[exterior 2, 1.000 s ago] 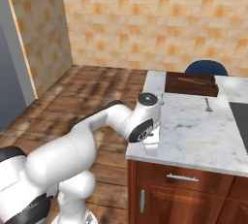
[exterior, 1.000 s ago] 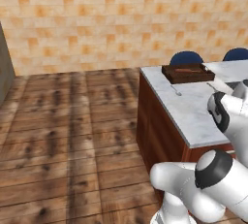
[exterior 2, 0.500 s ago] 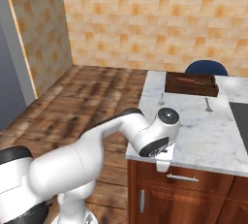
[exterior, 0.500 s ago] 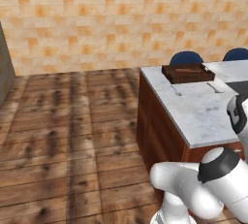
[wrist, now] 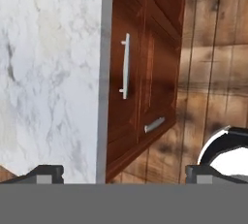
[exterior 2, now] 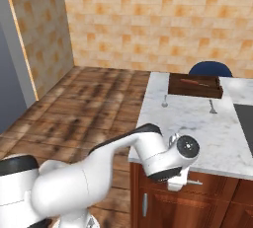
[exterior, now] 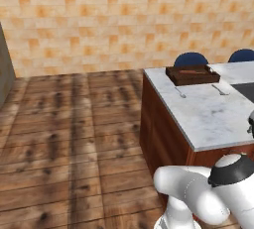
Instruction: Take the tongs from the drawer on the right and place them on the dining counter next to the tray containing the hot dog.
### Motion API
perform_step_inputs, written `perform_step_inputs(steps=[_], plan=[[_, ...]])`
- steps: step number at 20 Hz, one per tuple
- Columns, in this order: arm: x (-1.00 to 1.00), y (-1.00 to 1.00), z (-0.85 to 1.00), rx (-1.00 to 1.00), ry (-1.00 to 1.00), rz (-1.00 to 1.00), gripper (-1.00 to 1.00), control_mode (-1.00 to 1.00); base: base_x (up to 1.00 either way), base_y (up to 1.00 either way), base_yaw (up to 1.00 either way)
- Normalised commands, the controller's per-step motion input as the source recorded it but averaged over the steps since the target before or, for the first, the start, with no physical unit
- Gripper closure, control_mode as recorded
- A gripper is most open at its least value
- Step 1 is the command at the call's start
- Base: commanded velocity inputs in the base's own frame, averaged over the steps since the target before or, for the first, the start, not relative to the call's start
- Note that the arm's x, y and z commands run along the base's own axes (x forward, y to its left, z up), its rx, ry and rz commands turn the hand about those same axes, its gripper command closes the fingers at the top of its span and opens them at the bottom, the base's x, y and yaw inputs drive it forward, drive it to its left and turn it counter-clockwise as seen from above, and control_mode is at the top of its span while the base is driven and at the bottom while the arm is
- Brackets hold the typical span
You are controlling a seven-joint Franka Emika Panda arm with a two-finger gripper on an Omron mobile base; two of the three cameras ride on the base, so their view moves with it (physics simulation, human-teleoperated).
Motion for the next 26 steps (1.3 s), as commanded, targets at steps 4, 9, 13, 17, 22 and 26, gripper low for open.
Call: perform_step_inputs(steps=[4, 9, 13, 17, 22, 26], plan=[[-0.03, 0.0, -0.31, 0.0, -0.11, 0.0, -1.0, -1.0, 0.0, 0.0, 0.0], [-0.01, 0.0, -0.19, 0.0, -0.02, 0.0, -1.0, -1.0, 0.0, 0.0, 0.0], [-0.07, -0.01, -0.48, 0.0, -0.25, 0.0, -1.0, -1.0, 0.0, 0.0, 0.0], [-0.12, 0.0, -0.42, 0.0, -0.3, 0.0, -1.0, -1.0, 0.0, 0.0, 0.0], [-0.01, -0.02, -0.32, 0.0, -0.08, 0.0, -1.0, -1.0, 0.0, 0.0, 0.0], [0.0, -0.16, -0.28, 0.0, -0.03, 0.0, -1.0, -1.0, 0.0, 0.0, 0.0]])
